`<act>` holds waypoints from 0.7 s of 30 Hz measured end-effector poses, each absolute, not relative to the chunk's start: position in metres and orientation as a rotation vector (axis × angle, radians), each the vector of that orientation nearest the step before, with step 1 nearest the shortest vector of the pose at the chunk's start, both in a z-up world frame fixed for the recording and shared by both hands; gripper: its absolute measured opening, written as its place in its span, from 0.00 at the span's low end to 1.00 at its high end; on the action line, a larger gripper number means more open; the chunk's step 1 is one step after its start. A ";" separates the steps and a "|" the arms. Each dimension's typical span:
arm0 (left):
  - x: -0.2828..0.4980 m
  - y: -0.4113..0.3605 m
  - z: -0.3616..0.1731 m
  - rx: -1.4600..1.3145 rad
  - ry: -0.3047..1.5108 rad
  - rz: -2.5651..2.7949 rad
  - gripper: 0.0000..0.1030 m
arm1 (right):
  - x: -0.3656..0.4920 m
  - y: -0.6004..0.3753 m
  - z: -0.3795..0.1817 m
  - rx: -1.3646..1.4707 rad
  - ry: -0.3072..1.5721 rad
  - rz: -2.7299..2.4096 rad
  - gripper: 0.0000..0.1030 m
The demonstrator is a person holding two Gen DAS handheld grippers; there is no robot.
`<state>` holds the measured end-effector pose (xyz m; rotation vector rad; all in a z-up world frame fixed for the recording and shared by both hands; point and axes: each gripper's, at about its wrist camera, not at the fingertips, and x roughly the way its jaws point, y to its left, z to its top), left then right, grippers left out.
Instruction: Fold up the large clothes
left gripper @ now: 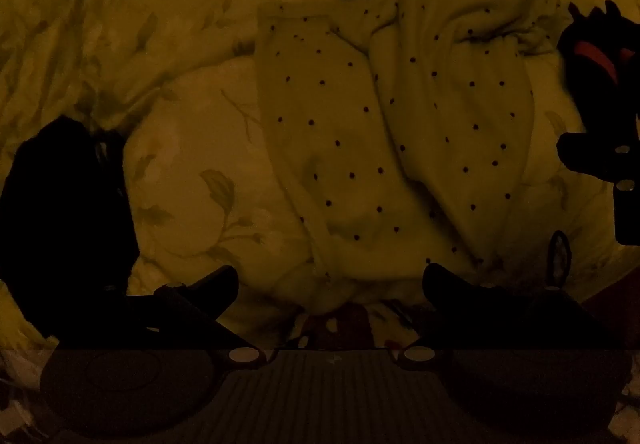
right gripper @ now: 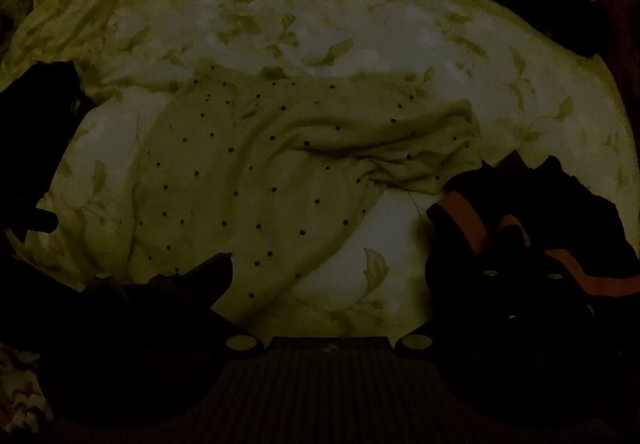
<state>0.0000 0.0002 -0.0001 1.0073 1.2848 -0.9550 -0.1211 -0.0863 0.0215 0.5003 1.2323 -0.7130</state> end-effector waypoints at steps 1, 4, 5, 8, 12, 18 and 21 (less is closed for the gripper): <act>0.000 0.000 0.000 1.006 1.286 -0.955 1.00 | -0.121 -0.087 0.022 0.501 1.233 -0.712 0.99; -0.001 -0.001 -0.001 0.998 1.286 -0.951 1.00 | -0.120 -0.086 0.021 0.497 1.236 -0.709 0.99; -0.001 -0.001 -0.001 0.995 1.287 -0.950 1.00 | -0.120 -0.086 0.020 0.495 1.238 -0.707 0.99; -0.001 -0.001 -0.002 0.988 1.293 -0.945 1.00 | -0.119 -0.085 0.020 0.489 1.243 -0.703 0.99; 0.000 0.001 -0.002 0.987 1.283 -0.944 1.00 | -0.118 -0.084 0.019 0.484 1.247 -0.700 0.99; -0.001 0.001 -0.003 1.008 1.244 -0.911 1.00 | -0.118 -0.083 0.019 0.486 1.249 -0.702 0.99; -0.001 0.000 -0.003 1.021 1.252 -0.902 1.00 | -0.119 -0.083 0.018 0.488 1.250 -0.703 0.99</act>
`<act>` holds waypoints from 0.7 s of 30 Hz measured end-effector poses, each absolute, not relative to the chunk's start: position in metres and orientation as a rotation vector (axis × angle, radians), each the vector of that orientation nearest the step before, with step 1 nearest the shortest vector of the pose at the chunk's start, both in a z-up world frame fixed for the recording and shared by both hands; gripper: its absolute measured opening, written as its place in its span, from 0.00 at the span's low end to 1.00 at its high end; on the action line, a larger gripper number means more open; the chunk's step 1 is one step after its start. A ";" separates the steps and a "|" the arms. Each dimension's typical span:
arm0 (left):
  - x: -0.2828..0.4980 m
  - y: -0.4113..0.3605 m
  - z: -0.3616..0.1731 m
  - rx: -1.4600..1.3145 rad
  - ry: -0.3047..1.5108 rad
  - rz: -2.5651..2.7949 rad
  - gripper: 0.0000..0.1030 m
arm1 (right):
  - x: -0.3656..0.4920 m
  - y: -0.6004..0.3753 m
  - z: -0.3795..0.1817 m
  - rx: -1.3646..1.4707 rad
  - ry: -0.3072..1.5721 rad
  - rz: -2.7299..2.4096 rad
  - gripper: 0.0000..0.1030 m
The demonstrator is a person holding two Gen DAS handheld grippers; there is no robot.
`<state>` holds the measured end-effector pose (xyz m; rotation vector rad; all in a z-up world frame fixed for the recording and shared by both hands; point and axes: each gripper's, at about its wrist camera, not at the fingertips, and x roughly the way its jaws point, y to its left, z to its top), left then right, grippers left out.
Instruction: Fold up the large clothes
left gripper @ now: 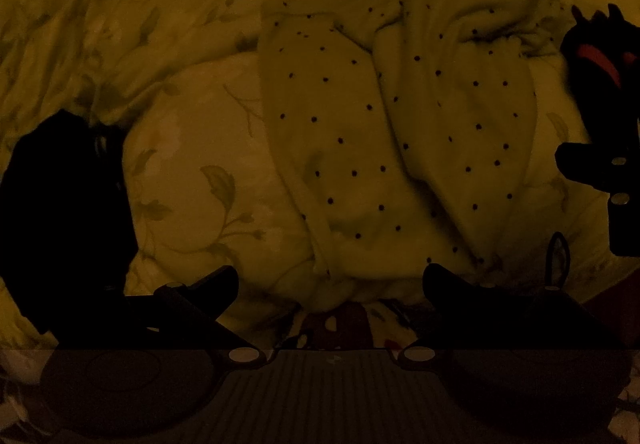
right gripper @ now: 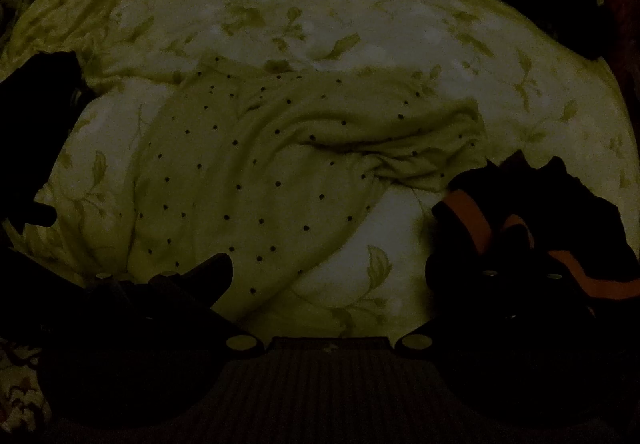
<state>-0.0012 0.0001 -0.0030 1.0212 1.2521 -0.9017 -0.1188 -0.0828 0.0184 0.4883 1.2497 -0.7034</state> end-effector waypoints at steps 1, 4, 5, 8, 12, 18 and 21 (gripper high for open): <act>-0.002 0.000 -0.003 1.025 1.255 -0.901 1.00 | -0.119 -0.083 0.018 0.490 1.250 -0.704 0.99; -0.001 -0.001 -0.003 1.014 1.267 -0.912 1.00 | -0.119 -0.083 0.017 0.495 1.252 -0.705 0.99; -0.001 -0.001 -0.003 1.012 1.268 -0.914 1.00 | -0.119 -0.083 0.017 0.496 1.252 -0.705 0.99; -0.001 -0.002 -0.002 0.992 1.278 -0.941 1.00 | -0.119 -0.084 0.017 0.496 1.253 -0.704 0.99; -0.003 -0.004 -0.003 0.996 1.282 -0.953 1.00 | -0.119 -0.085 0.016 0.503 1.256 -0.702 0.99; -0.002 -0.005 -0.004 1.004 1.300 -0.956 1.00 | -0.119 -0.087 0.013 0.509 1.263 -0.699 0.99; -0.002 -0.003 -0.004 1.006 1.312 -0.966 1.00 | -0.119 -0.089 0.012 0.514 1.266 -0.700 0.99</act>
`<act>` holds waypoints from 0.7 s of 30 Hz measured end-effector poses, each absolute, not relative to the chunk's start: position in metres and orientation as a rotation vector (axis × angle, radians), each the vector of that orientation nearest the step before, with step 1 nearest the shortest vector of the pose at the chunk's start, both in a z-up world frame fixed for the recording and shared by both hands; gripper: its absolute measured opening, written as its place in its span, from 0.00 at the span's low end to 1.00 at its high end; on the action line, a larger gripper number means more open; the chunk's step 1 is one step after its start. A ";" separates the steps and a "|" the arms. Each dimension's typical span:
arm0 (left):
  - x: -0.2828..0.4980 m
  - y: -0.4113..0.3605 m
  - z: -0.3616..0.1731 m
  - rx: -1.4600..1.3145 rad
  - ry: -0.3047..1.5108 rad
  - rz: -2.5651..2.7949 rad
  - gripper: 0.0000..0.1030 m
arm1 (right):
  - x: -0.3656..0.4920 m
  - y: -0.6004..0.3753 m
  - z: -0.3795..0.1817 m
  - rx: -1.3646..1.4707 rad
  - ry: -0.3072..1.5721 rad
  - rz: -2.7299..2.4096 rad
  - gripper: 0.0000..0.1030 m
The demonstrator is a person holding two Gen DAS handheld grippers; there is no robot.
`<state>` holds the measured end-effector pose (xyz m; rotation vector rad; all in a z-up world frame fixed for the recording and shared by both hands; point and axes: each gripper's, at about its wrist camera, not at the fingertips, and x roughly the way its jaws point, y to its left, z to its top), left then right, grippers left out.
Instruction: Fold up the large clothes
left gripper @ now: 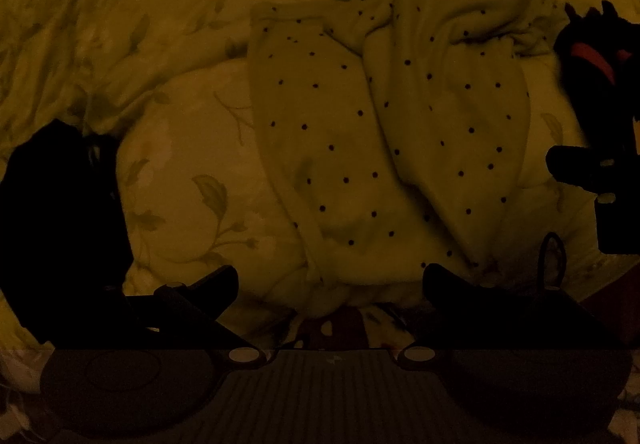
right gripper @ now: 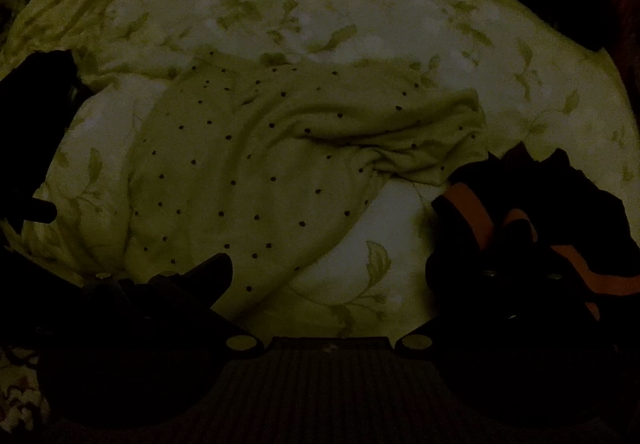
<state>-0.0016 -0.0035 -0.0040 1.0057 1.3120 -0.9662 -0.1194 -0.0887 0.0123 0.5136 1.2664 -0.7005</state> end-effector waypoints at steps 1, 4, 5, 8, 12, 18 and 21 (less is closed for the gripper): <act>-0.002 -0.004 -0.004 1.007 1.321 -0.968 1.00 | -0.119 -0.089 0.012 0.513 1.268 -0.701 0.99; -0.002 -0.004 -0.004 1.014 1.325 -0.967 1.00 | -0.119 -0.090 0.011 0.514 1.268 -0.701 0.99; -0.002 -0.004 -0.004 1.009 1.310 -0.969 1.00 | -0.119 -0.090 0.011 0.515 1.268 -0.700 0.99; -0.003 -0.006 -0.005 1.014 1.290 -0.972 1.00 | -0.119 -0.092 0.010 0.528 1.276 -0.692 0.99; -0.004 -0.007 -0.006 1.007 1.272 -0.982 1.00 | -0.118 -0.093 0.008 0.532 1.282 -0.690 0.99; 0.022 -0.010 -0.009 0.962 1.220 -0.997 1.00 | -0.117 -0.102 0.008 0.561 1.243 -0.688 0.99; 0.060 -0.010 -0.011 0.911 1.183 -0.949 1.00 | -0.111 -0.116 0.008 0.572 1.200 -0.683 0.99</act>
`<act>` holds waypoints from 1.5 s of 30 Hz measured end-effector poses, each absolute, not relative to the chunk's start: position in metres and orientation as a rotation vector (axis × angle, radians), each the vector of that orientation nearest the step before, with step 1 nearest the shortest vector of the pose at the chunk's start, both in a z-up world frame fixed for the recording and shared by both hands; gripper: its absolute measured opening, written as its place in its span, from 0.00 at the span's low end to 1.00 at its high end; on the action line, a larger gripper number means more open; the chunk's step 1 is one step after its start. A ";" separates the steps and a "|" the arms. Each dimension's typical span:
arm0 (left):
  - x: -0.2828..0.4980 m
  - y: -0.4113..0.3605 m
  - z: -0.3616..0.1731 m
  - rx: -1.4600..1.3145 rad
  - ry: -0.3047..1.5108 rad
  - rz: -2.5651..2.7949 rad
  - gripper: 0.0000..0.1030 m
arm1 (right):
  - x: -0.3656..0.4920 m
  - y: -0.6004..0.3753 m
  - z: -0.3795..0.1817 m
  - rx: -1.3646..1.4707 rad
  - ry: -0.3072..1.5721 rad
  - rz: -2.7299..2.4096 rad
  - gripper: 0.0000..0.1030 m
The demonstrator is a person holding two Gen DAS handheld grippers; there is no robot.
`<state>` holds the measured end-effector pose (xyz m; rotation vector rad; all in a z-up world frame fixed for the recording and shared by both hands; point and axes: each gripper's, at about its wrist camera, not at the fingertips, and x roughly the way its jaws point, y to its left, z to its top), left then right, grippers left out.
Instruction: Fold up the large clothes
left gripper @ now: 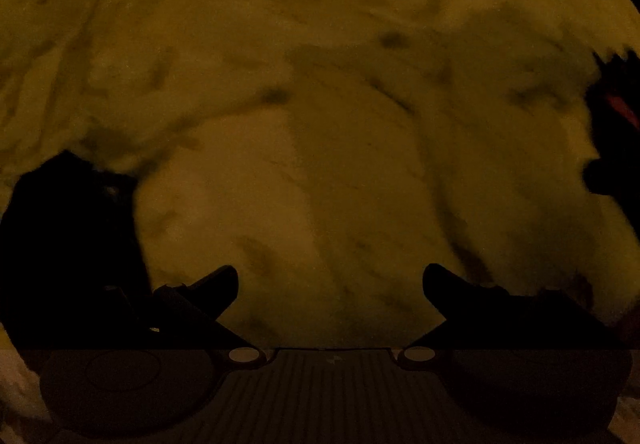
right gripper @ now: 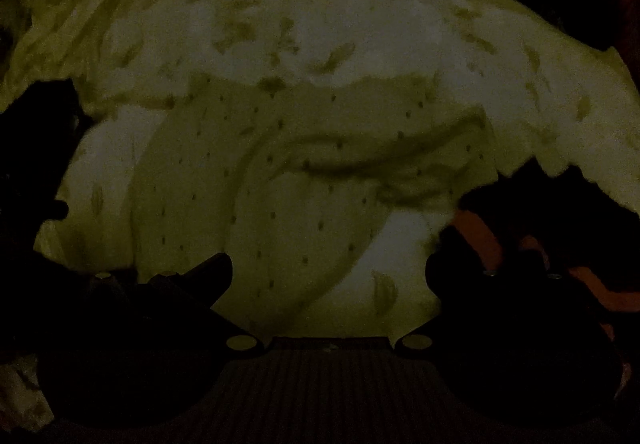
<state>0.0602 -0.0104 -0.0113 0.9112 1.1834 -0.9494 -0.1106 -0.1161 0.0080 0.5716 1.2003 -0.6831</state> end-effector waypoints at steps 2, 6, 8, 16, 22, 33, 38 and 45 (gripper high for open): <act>0.092 -0.004 -0.011 0.835 1.205 -0.929 1.00 | -0.103 -0.127 0.006 0.566 1.188 -0.683 0.99; 0.139 0.015 -0.004 0.698 1.199 -0.896 1.00 | -0.073 -0.151 -0.001 0.547 1.158 -0.662 0.99; 0.152 0.025 -0.001 0.651 1.186 -0.892 1.00 | -0.051 -0.160 -0.008 0.526 1.154 -0.626 0.99; 0.141 0.041 -0.022 0.601 1.318 -0.850 1.00 | -0.002 -0.172 -0.077 0.501 1.298 -0.613 0.41; 0.120 0.034 -0.019 0.589 1.300 -0.922 1.00 | -0.047 -0.157 -0.008 0.564 1.006 -0.563 0.08; 0.104 0.017 0.008 0.461 1.271 -1.004 1.00 | -0.203 -0.081 0.078 0.700 0.907 -0.421 0.08; 0.071 0.017 0.014 0.523 1.256 -1.034 1.00 | -0.244 -0.070 0.001 0.844 1.073 -0.613 0.19; 0.037 0.030 0.032 0.537 1.226 -1.053 1.00 | -0.245 -0.077 0.009 0.807 0.923 -0.671 0.54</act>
